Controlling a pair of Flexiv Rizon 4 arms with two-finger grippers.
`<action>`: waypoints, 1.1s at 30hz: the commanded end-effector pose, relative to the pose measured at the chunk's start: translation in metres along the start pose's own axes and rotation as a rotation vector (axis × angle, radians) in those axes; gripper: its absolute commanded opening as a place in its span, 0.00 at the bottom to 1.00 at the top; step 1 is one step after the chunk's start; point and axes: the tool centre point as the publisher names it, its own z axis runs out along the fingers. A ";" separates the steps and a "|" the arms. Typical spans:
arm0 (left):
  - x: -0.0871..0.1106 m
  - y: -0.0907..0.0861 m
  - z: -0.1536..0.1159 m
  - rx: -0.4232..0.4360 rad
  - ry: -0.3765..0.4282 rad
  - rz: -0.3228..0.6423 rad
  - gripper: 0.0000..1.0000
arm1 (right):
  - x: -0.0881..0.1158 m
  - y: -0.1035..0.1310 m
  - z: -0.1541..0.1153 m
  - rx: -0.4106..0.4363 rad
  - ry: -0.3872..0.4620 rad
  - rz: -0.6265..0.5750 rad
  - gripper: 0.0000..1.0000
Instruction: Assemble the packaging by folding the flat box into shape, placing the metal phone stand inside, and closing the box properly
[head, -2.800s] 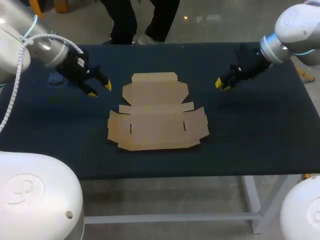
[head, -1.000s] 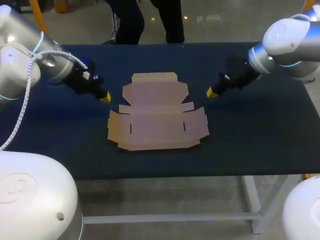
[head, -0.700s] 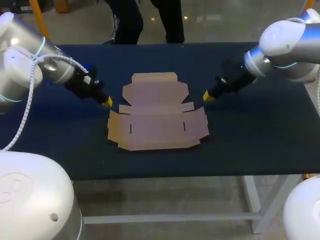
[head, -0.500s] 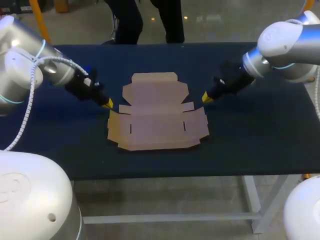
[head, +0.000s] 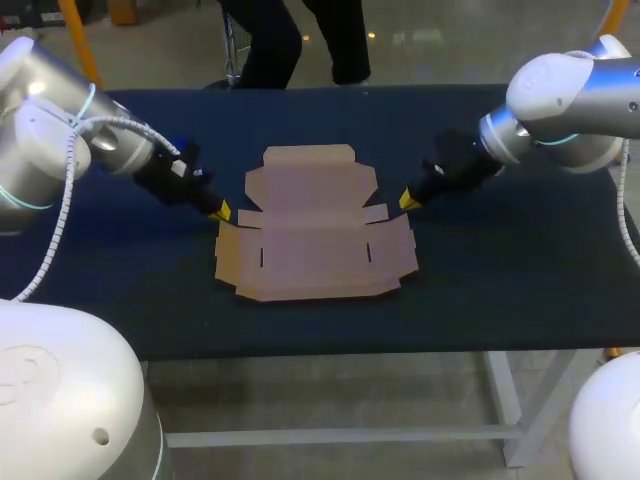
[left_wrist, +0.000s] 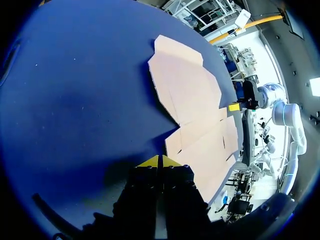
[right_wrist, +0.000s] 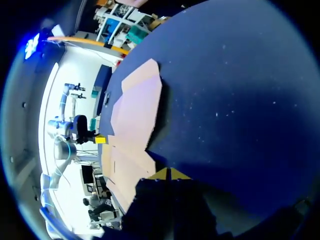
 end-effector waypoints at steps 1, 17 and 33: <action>-0.002 -0.002 0.004 -0.006 0.005 0.002 0.00 | -0.001 0.004 0.004 0.005 0.006 -0.004 0.00; 0.000 0.000 0.021 0.018 0.004 0.015 0.00 | -0.005 0.004 0.020 0.007 0.022 0.002 0.00; 0.005 0.003 0.026 0.018 0.015 0.017 0.00 | 0.000 0.000 0.032 -0.014 0.043 -0.026 0.00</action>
